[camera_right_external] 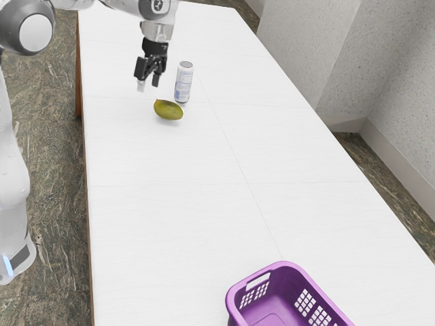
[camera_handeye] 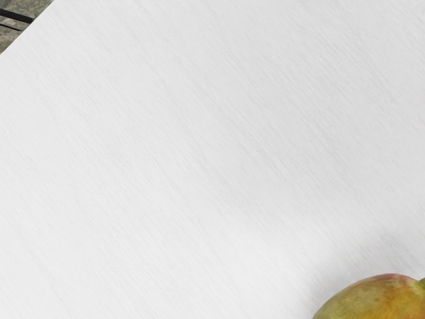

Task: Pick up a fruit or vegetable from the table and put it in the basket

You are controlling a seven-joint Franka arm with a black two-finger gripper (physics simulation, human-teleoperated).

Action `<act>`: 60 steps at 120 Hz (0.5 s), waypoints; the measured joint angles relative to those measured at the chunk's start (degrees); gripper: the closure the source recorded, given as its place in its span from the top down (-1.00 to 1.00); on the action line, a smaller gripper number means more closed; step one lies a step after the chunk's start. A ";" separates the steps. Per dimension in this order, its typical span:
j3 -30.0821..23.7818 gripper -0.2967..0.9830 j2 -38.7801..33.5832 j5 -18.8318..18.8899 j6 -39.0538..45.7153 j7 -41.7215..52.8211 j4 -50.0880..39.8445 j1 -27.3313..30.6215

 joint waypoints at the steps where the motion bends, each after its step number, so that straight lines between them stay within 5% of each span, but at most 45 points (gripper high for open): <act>1: -0.07 0.54 0.15 -0.07 0.24 0.34 0.02 -0.06; 42: -0.16 0.54 6.61 -4.89 6.42 11.40 3.59 -0.23; 60: -0.02 0.54 8.72 -11.05 7.89 11.48 4.98 1.00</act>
